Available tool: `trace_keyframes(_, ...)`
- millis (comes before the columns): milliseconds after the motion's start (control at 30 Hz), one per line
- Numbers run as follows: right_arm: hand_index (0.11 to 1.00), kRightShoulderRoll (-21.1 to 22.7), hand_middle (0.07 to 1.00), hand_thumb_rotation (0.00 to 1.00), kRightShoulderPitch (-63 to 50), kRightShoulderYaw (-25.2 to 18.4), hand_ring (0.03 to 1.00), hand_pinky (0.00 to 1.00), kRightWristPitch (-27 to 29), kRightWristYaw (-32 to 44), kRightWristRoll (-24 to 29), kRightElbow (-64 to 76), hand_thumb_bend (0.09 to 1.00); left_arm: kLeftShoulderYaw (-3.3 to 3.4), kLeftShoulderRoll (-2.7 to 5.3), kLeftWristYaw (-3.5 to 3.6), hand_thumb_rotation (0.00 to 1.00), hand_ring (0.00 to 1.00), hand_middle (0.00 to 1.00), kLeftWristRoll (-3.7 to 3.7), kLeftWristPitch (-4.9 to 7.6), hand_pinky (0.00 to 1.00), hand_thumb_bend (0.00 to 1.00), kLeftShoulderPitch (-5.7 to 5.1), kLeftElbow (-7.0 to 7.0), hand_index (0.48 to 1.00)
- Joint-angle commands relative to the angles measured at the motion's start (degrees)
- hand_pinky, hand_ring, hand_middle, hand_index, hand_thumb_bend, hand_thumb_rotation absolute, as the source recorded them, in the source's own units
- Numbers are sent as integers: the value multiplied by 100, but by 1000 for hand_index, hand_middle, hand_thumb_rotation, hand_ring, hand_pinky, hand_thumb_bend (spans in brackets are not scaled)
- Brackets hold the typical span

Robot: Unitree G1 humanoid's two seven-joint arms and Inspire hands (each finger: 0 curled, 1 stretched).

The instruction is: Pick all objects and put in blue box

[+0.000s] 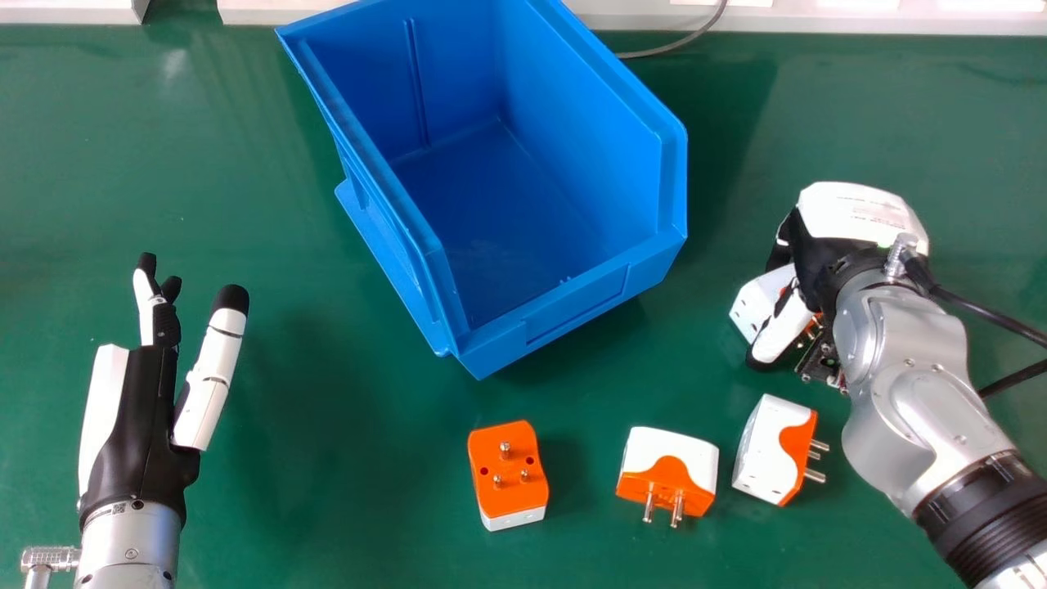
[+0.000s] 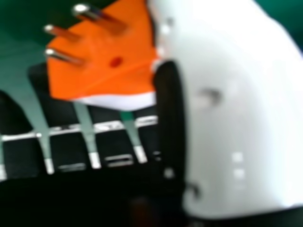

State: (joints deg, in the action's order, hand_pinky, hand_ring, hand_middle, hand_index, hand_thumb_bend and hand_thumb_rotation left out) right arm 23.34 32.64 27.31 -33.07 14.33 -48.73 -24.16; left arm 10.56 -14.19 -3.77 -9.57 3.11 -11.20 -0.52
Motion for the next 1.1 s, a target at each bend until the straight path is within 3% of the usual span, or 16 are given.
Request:
trace_keyframes(0, 485, 2, 535, 2, -53, -53, 382, 247, 10, 39, 65, 114, 508, 61, -63, 11, 1000, 1000, 1000, 2, 51, 1000, 598, -57, 167, 1000)
trace_keyframes(400, 473, 147, 547, 0, -211, -183, 402, 271, 36, -6, 117, 426, 505, 49, -69, 17, 1000, 1000, 1000, -19, 10, 1000, 582, -73, 231, 1000)
trace_keyframes(467, 467, 356, 555, 0, -264, 19, 412, 293, 279, 48, -71, 468, 504, 51, -71, 19, 1000, 1000, 1000, -16, 14, 1000, 582, -70, 224, 1000)
trace_keyframes(833, 465, 467, 534, 0, -616, -561, 419, 226, 20, 120, 192, 1423, 508, 56, -103, 47, 1000, 1000, 1000, -5, -4, 1000, 588, -30, 201, 1000)
trace_keyframes(1067, 483, 485, 546, 0, -939, -979, 415, 330, -55, 136, 388, 2071, 504, 78, -100, 78, 1000, 1000, 1000, 8, -19, 1000, 582, -15, 214, 1000)
